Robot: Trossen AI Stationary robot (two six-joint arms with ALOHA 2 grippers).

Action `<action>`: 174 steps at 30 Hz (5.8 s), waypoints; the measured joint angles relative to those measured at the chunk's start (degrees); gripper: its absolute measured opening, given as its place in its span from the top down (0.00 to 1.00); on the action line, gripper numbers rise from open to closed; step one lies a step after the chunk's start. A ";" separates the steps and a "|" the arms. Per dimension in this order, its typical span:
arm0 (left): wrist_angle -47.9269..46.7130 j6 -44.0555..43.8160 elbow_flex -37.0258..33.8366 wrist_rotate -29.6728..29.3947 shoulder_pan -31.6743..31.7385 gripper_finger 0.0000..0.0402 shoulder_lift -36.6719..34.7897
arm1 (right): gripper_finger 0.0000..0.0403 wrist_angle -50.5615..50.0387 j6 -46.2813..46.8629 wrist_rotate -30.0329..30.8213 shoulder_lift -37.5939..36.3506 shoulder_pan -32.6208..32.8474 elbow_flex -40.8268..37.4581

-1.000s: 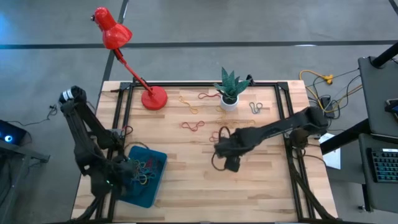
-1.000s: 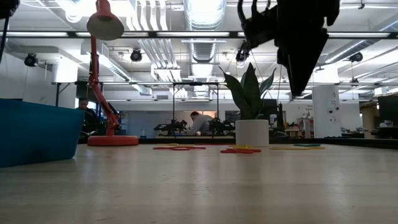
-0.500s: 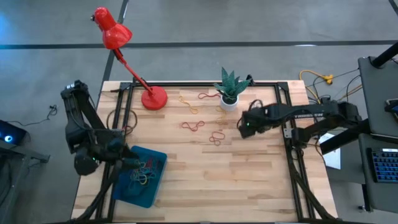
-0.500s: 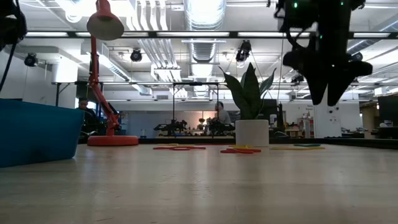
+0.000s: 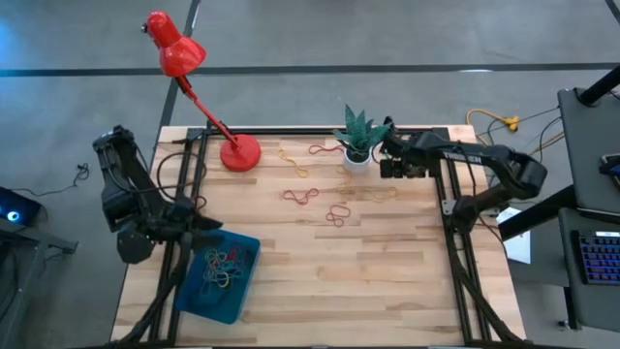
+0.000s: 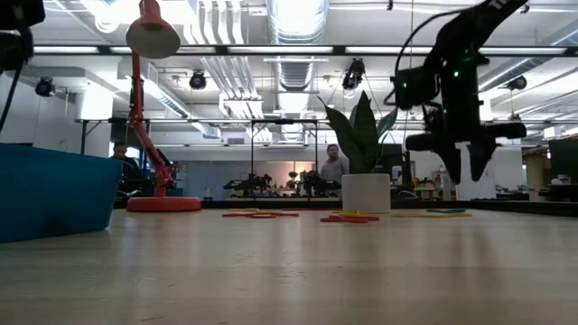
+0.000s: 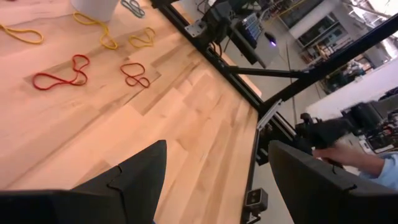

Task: Pick and place rubber bands into bin
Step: Put the blue rubber band into the blue bin

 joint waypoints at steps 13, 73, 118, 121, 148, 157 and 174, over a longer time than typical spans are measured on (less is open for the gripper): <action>0.37 -0.15 -0.02 0.01 0.15 0.34 3.94 | 0.69 6.92 -0.37 -8.28 6.61 -12.94 -0.71; 2.27 -1.27 -0.04 0.02 0.26 0.34 2.85 | 0.81 16.78 -0.57 -8.76 7.49 -16.71 -6.21; 0.39 -0.44 -0.04 0.03 0.25 0.34 2.85 | 0.98 16.17 -9.38 -14.90 -8.44 -2.91 -6.49; 0.12 0.04 -0.04 0.03 0.26 0.34 2.84 | 0.98 16.30 -7.69 -15.30 -13.39 -0.11 -6.46; -0.29 14.40 -0.04 -6.60 5.88 0.34 1.56 | 0.98 61.39 4.62 -15.48 -9.03 29.11 -5.31; 1.64 25.49 -0.04 -4.24 13.52 0.34 0.88 | 0.98 63.49 -1.15 -22.19 9.67 32.52 13.21; 2.33 23.18 -0.12 7.87 15.52 0.34 4.09 | 0.98 41.77 -11.66 -33.33 42.31 33.20 63.74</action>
